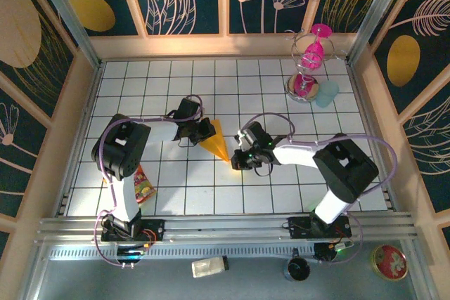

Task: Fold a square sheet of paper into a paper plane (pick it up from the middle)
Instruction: Fourth fold the wing at the center of the table.

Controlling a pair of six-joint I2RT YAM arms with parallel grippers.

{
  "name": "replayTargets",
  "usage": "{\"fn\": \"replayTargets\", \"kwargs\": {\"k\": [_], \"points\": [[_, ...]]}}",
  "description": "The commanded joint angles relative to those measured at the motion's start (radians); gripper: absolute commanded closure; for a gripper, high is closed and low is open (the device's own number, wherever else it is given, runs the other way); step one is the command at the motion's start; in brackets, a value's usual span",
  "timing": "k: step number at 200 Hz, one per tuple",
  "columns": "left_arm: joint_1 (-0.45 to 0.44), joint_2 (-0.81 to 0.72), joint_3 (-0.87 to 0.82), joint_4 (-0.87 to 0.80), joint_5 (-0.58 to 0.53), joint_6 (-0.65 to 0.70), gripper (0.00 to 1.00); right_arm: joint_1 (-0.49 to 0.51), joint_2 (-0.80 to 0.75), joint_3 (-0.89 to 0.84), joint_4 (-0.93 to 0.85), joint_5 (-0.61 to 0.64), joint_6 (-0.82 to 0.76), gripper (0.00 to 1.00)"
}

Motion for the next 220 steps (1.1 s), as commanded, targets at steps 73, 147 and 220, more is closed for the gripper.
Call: {"fn": "replayTargets", "kwargs": {"k": [73, 147, 220], "points": [[0.008, 0.055, -0.047, -0.09, -0.107, 0.016, 0.92, -0.009, 0.177, 0.19, 0.142, 0.046, 0.06, 1.0], [0.008, -0.01, -0.034, -0.07, -0.065, 0.047, 0.88, -0.015, 0.256, 0.169, 0.076, 0.073, 0.043, 1.0], [0.068, 0.054, 0.024, -0.008, -0.09, 0.098, 0.77, -0.013, 0.284, 0.116, 0.017, 0.11, 0.045, 1.0]]}}
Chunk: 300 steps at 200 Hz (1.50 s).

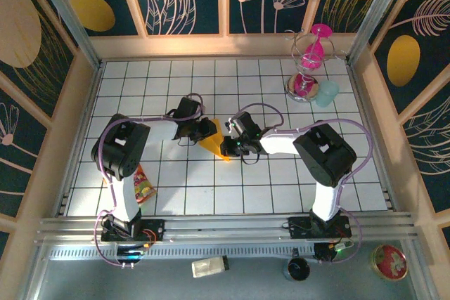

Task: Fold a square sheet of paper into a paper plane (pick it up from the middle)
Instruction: Fourth fold the wing at the center of the table.

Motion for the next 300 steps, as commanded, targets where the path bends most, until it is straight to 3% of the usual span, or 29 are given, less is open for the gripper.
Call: {"fn": "replayTargets", "kwargs": {"k": [1, 44, 127, 207, 238, 268, 300], "points": [[0.06, 0.058, 0.009, -0.007, -0.1, 0.043, 0.76, -0.004, 0.055, -0.057, -0.123, 0.074, -0.004, 1.0], [0.132, 0.065, 0.036, -0.011, -0.116, 0.101, 0.69, -0.007, 0.059, -0.088, -0.128, 0.073, 0.002, 1.0], [0.236, 0.141, 0.16, -0.08, -0.161, 0.176, 0.63, -0.011, 0.045, -0.094, -0.118, 0.07, 0.012, 1.0], [0.264, 0.126, 0.27, -0.165, -0.209, 0.22, 0.56, -0.015, 0.018, -0.069, -0.085, 0.025, 0.022, 1.0], [0.265, 0.04, 0.272, -0.175, -0.196, 0.211, 0.5, -0.034, -0.062, -0.056, 0.04, -0.05, 0.052, 1.0], [0.265, -0.057, 0.196, -0.129, -0.08, 0.135, 0.42, -0.06, -0.163, -0.04, 0.162, -0.069, 0.095, 0.87], [0.265, -0.187, 0.046, -0.031, -0.022, 0.079, 0.3, -0.106, -0.133, -0.017, 0.164, -0.061, 0.072, 0.74]]}}
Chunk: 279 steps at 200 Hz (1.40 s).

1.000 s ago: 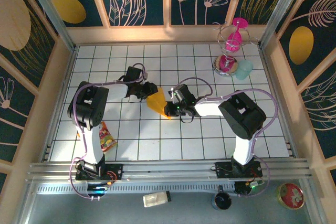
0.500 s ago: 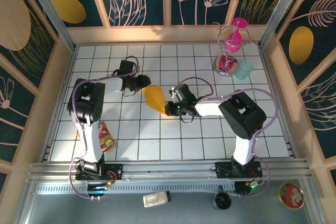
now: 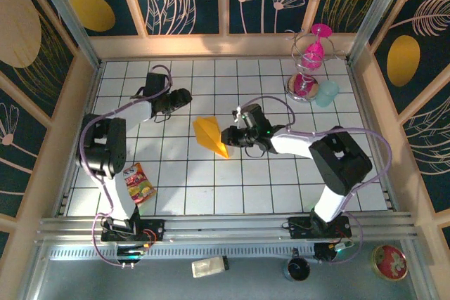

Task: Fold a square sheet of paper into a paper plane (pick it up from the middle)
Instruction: Fourth fold the wing at the center of the table, then turn over the paper at the center of the table.

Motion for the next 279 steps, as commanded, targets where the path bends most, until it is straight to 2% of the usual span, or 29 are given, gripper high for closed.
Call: {"fn": "replayTargets", "kwargs": {"k": [1, 27, 53, 87, 136, 157, 181, 202, 237, 279], "points": [[-0.002, -0.101, -0.109, 0.074, 0.067, -0.057, 0.3, -0.035, 0.012, 0.024, 0.038, -0.01, -0.003, 0.74], [-0.002, -0.222, -0.268, 0.19, 0.067, -0.11, 0.15, -0.052, 0.07, 0.067, 0.036, -0.03, -0.054, 0.65], [-0.002, -0.303, -0.42, 0.361, 0.112, -0.197, 0.01, -0.055, 0.146, 0.151, -0.004, -0.066, -0.123, 0.64], [-0.002, -0.334, -0.511, 0.495, 0.17, -0.271, 0.01, -0.056, 0.243, 0.246, -0.039, -0.105, -0.168, 0.68], [-0.002, -0.331, -0.524, 0.497, 0.176, -0.269, 0.01, -0.058, 0.309, 0.297, -0.056, -0.119, -0.193, 0.71], [-0.002, -0.326, -0.524, 0.506, 0.192, -0.269, 0.01, -0.058, 0.325, 0.307, -0.055, -0.148, -0.202, 0.76], [-0.002, -0.326, -0.525, 0.512, 0.207, -0.268, 0.01, -0.06, 0.328, 0.307, -0.026, -0.178, -0.202, 0.87], [-0.002, -0.337, -0.531, 0.522, 0.23, -0.268, 0.02, -0.066, 0.306, 0.293, 0.022, -0.187, -0.178, 0.96], [-0.004, -0.384, -0.57, 0.593, 0.295, -0.307, 0.07, -0.09, 0.181, 0.2, 0.208, -0.227, -0.072, 0.99], [-0.038, -0.423, -0.685, 0.882, 0.375, -0.473, 0.15, -0.096, 0.064, 0.112, 0.409, -0.265, 0.09, 0.99]]}}
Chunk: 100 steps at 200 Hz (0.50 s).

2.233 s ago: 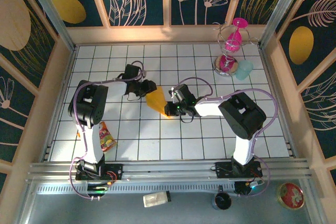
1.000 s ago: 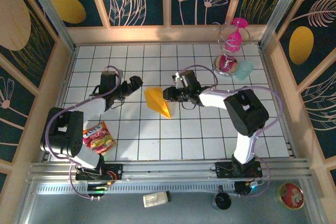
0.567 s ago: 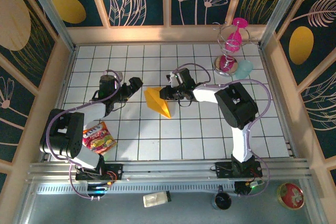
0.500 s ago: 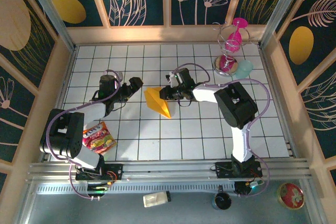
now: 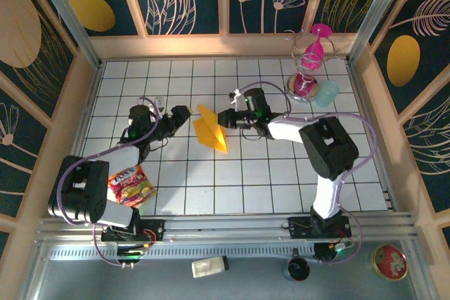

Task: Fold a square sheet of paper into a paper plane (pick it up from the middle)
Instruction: Turn over the paper at the center of the table.

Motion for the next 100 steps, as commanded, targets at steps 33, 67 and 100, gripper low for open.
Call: {"fn": "replayTargets", "kwargs": {"k": [33, 67, 100], "points": [[-0.095, -0.011, -0.052, 0.302, 0.088, -0.141, 0.2, -0.003, -0.126, -0.068, 0.296, -0.063, 0.235, 0.99], [-0.131, 0.024, -0.027, 0.392, 0.117, -0.156, 0.26, -0.004, -0.151, -0.089, 0.373, -0.081, 0.318, 0.99], [-0.142, 0.058, -0.014, 0.475, 0.155, -0.185, 0.35, -0.006, -0.155, -0.095, 0.396, -0.098, 0.35, 0.99]]}}
